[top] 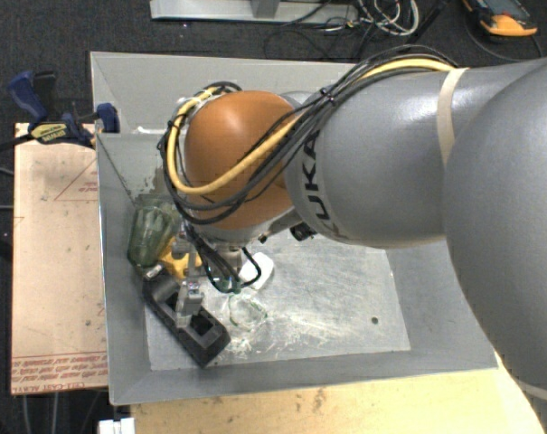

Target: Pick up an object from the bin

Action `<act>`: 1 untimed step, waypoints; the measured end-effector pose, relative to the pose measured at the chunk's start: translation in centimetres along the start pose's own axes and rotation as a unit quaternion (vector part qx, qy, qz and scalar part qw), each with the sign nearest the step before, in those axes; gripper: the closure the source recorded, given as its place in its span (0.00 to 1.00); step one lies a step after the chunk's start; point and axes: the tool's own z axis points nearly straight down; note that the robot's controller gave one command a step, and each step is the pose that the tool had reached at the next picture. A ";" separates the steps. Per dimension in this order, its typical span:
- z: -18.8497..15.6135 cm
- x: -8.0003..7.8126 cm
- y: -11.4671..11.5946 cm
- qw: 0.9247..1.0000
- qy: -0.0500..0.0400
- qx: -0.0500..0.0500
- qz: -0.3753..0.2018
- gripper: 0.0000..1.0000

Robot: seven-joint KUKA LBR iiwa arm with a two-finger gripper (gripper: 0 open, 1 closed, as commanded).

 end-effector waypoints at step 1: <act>-0.4 -0.2 -0.1 1.000 -0.004 -0.001 0.002 0.00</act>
Offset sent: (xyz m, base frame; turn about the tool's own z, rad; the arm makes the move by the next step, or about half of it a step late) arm -0.0395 -0.0191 -0.0847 -0.1962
